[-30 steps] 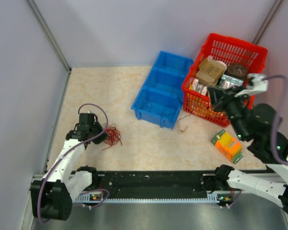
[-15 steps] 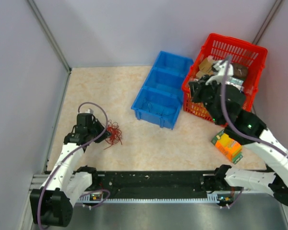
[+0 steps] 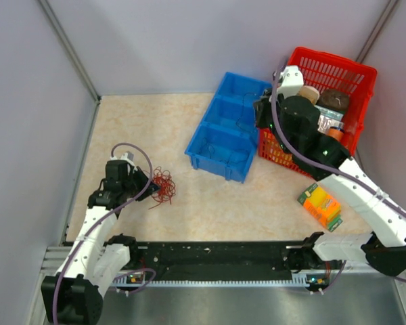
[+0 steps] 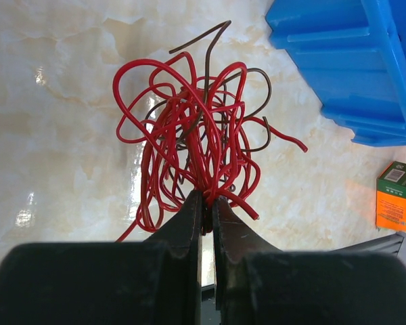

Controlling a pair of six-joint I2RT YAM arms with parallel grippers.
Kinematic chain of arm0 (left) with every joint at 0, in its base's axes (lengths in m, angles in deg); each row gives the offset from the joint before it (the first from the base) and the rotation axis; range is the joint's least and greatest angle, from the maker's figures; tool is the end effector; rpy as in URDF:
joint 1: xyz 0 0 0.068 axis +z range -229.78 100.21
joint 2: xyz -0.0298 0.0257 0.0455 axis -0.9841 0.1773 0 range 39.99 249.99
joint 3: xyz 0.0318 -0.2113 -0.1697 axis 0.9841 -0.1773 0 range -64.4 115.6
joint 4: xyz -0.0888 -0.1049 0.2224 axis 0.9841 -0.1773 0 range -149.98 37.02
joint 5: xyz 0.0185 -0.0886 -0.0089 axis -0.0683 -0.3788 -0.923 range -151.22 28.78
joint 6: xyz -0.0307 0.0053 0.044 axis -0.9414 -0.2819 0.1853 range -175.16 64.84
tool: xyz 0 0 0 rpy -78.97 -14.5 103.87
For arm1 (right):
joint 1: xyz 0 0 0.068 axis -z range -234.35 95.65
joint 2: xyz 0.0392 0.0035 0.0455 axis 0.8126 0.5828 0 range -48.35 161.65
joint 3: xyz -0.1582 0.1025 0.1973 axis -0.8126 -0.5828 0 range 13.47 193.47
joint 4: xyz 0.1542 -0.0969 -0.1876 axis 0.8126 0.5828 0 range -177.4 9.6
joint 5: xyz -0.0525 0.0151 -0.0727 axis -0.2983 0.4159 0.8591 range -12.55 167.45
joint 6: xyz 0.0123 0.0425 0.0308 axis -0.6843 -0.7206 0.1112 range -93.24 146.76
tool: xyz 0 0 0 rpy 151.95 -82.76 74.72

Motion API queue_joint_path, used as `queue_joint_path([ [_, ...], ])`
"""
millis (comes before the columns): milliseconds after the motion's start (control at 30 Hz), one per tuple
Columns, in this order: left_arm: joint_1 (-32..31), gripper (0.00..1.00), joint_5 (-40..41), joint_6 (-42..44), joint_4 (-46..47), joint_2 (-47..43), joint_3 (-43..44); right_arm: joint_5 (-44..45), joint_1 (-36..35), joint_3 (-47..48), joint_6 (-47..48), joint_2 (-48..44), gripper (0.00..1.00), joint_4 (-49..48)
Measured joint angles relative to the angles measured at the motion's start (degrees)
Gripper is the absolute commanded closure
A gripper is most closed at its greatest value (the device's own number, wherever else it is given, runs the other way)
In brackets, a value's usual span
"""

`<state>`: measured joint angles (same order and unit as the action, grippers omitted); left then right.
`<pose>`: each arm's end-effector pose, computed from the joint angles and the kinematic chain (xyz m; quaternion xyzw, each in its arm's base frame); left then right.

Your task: Untangle the cables

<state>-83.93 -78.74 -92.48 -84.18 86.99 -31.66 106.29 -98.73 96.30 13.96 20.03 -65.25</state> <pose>0.1666 -0.0228 0.2275 -0.2058 0.8931 -0.2644 0.3003 0.1901 0.1621 0.4642 -0.0407 0.7463 0.1403 0.6494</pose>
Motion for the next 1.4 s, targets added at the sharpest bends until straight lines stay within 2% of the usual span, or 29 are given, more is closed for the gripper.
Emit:
queue_joint_path([
  [300, 0.0, 1.0, -0.9, 0.0, 0.0, 0.0, 0.3, -4.6, 0.0, 18.2, 5.9, 3.4, 1.0, -1.9],
  [500, 0.0, 1.0, -0.9, 0.0, 0.0, 0.0, 0.3, -7.1, 0.0, 21.8, 6.4, 3.2, 1.0, -4.3],
  [600, 0.0, 1.0, -1.0, 0.0, 0.0, 0.0, 0.3, -7.7, 0.0, 20.3, 6.0, 3.5, 1.0, -4.9],
  [1033, 0.0, 1.0, -1.1, 0.0, -0.1, -1.7, 0.3, -8.8, 0.0, 3.3, 3.6, 9.0, 1.0, -8.7],
  [1400, 0.0, 1.0, -1.1, 0.0, -0.3, -2.2, 0.3, -8.1, 0.7, -4.2, 3.5, 15.1, 1.0, -10.7],
])
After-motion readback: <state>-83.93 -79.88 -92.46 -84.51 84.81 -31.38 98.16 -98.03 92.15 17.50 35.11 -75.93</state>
